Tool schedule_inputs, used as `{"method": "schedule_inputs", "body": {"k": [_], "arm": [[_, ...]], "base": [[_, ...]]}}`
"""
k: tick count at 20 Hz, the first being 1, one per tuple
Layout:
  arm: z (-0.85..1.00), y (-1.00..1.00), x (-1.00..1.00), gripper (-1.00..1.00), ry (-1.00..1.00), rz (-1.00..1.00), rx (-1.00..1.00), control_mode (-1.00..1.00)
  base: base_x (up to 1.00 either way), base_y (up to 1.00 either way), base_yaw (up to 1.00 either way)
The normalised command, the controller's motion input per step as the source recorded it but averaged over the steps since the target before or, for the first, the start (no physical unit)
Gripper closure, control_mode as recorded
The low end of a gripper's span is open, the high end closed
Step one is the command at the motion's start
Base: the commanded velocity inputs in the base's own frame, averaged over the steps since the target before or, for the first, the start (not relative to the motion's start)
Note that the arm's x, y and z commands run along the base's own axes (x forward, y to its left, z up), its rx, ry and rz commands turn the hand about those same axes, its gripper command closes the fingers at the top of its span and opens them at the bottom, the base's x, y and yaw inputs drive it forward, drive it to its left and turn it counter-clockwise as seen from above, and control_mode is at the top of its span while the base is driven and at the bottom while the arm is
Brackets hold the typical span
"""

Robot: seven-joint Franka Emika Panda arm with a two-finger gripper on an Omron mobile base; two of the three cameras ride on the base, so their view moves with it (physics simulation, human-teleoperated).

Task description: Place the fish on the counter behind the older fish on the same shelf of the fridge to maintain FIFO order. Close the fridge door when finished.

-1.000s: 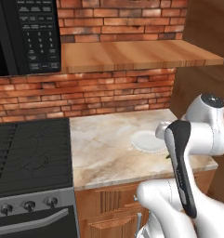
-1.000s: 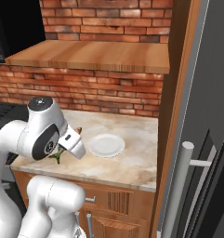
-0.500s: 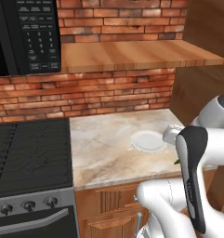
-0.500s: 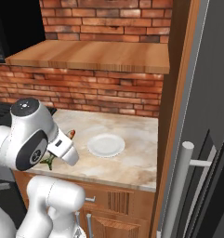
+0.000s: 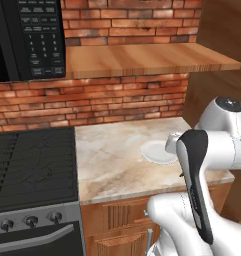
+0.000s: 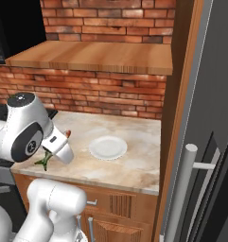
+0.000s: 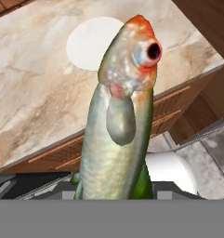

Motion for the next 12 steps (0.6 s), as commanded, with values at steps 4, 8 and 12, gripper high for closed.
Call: {"method": "schedule_inputs", "body": {"k": [4,8,12], "arm": [[0.0,0.17,0.03,1.0,0.1,0.0,-0.01,-1.0],[0.0,0.0,0.0,1.0,0.0,0.0,0.0,1.0],[0.0,0.0,0.0,1.0,0.0,0.0,0.0,1.0]], "base": [[0.0,0.0,0.0],[-0.12,0.18,0.0],[-0.87,0.29,0.0]]}}
